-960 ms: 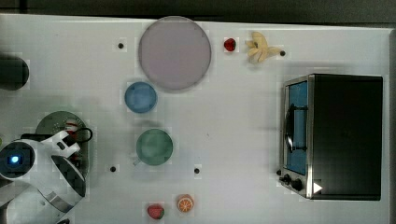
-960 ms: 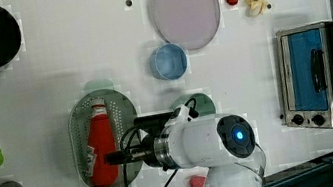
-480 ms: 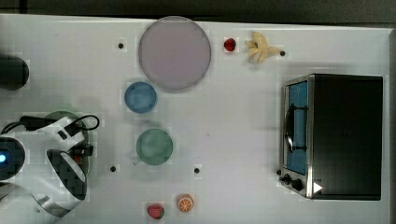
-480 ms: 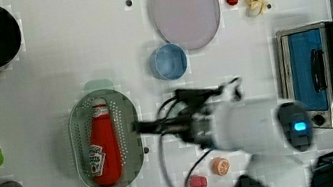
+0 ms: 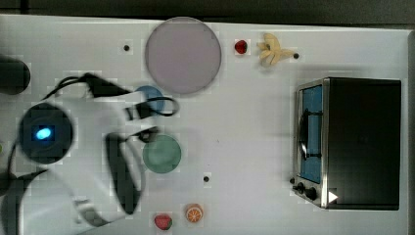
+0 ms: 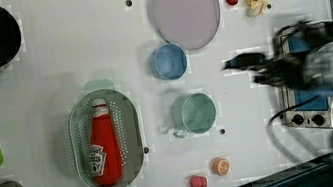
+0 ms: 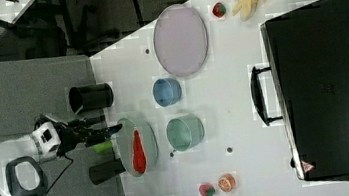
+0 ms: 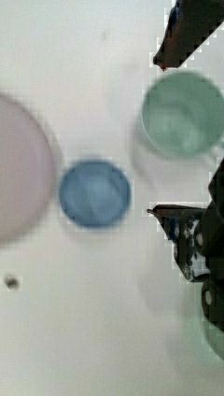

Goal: Pick Ketchup from the table and place it in strainer.

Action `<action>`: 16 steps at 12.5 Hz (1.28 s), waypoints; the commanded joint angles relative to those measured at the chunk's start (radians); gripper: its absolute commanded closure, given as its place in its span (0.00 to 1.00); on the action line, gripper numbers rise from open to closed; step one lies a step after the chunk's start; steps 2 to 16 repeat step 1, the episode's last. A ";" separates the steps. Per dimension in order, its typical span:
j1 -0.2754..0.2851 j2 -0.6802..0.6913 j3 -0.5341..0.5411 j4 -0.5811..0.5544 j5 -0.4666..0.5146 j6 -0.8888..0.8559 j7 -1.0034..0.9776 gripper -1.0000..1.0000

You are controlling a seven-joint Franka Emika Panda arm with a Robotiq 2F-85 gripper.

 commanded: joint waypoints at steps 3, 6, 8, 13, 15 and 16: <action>-0.081 -0.036 -0.124 0.093 -0.003 -0.142 0.037 0.00; -0.081 -0.036 -0.124 0.093 -0.003 -0.142 0.037 0.00; -0.081 -0.036 -0.124 0.093 -0.003 -0.142 0.037 0.00; -0.081 -0.036 -0.124 0.093 -0.003 -0.142 0.037 0.00; -0.081 -0.036 -0.124 0.093 -0.003 -0.142 0.037 0.00; -0.081 -0.036 -0.124 0.093 -0.003 -0.142 0.037 0.00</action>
